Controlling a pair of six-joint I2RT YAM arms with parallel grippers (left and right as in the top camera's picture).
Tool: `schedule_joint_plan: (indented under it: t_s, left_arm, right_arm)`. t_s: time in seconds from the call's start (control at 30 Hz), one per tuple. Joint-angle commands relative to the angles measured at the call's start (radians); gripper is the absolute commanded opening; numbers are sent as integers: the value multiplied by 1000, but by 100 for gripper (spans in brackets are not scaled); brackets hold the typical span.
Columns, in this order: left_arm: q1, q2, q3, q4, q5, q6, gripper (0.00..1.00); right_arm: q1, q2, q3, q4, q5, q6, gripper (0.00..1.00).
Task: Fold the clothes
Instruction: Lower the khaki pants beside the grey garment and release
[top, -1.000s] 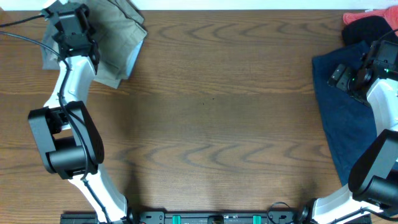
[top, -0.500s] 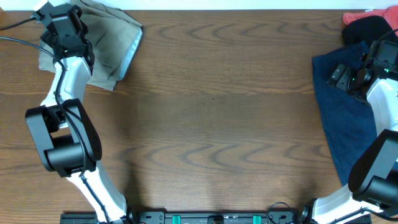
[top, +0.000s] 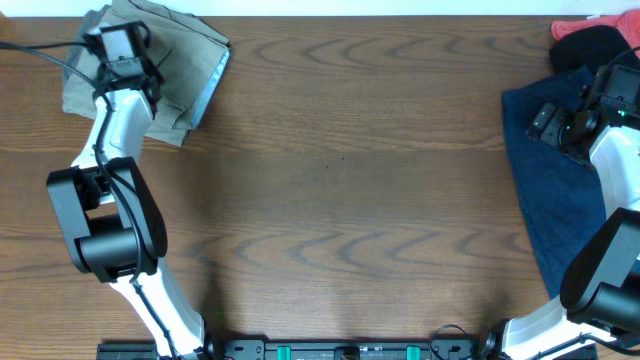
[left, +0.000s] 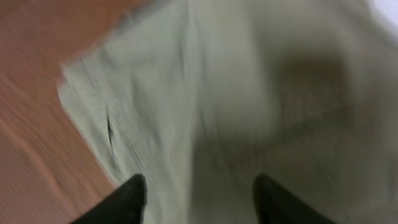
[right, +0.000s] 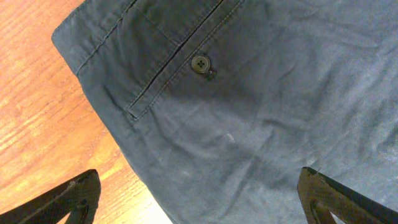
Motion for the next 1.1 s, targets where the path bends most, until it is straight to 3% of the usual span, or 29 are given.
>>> schedule_joint_plan:
  t_s: [0.0, 0.17, 0.27, 0.33, 0.77, 1.07]
  left_arm:
    - [-6, -34, 14, -103, 29, -109, 46]
    - [16, -34, 14, -211, 30, -188, 38]
    - [26, -34, 14, -292, 32, -196, 14]
    - [27, -28, 10, -325, 41, -206, 7]
    - [27, 82, -25, -286, 311, -219, 7]
    - [25, 120, -23, -100, 410, -220, 7]
  right_arm:
    - [-2, -23, 10, -2, 5, -10, 99]
    - [-2, -23, 10, -1, 5, -10, 99]
    - [-2, -23, 10, -1, 5, -10, 99]
    - [-2, -23, 10, -2, 5, -10, 99]
    - [-2, -23, 10, -1, 5, -10, 99]
    - [-2, -23, 10, -2, 5, -10, 99]
